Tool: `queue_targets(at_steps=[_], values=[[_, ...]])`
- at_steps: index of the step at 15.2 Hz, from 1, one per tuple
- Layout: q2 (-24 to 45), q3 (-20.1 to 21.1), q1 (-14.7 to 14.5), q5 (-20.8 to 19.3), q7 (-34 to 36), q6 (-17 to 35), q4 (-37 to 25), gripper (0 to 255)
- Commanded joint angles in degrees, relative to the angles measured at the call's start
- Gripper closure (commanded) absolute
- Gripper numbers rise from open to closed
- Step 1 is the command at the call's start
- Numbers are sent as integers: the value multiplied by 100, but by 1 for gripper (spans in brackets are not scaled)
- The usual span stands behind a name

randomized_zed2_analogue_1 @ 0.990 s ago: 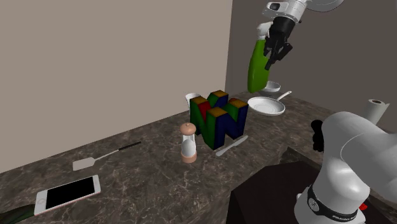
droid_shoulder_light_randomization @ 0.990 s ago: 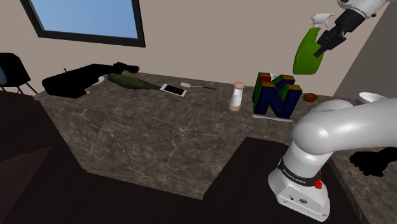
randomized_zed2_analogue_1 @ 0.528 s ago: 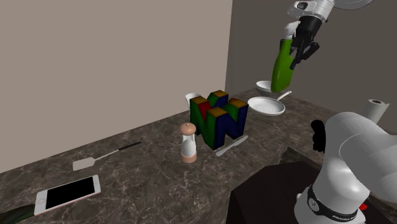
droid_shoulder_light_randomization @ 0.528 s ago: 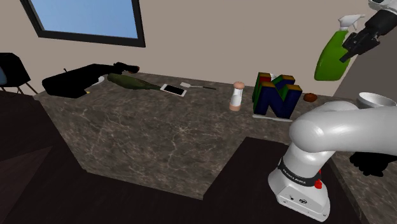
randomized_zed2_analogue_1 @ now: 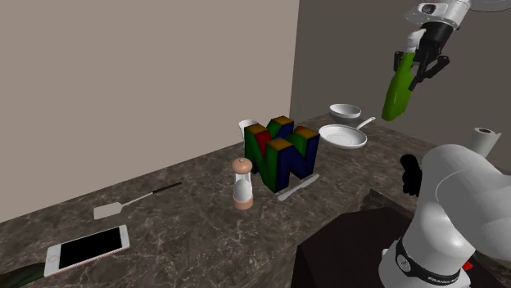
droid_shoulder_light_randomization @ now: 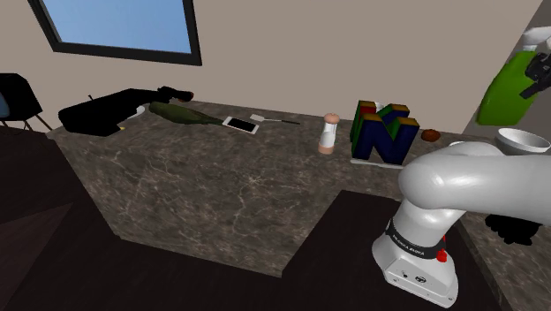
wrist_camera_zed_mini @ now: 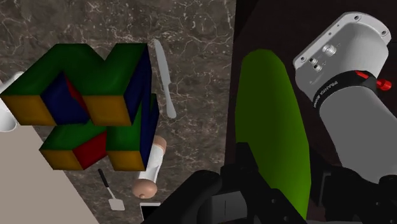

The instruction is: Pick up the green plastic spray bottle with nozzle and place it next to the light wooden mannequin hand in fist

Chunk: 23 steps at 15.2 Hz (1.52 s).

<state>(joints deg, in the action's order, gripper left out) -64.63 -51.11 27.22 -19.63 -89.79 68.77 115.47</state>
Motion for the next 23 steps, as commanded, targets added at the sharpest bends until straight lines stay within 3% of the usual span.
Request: queue_targets(at_steps=[1, 7, 13, 18, 23], values=[[-51, -70, 62, -128, -218, -297, -265, 255], [-176, -356, 156, -615, -934, -1029, -1043, 255], [-174, -690, 43, -1206, -1779, -1722, -2070, 255], [-75, -1020, -236, -1811, -2632, -2270, -3154, 255], [134, -1463, -747, -2572, -3724, -2786, -4543, 255]])
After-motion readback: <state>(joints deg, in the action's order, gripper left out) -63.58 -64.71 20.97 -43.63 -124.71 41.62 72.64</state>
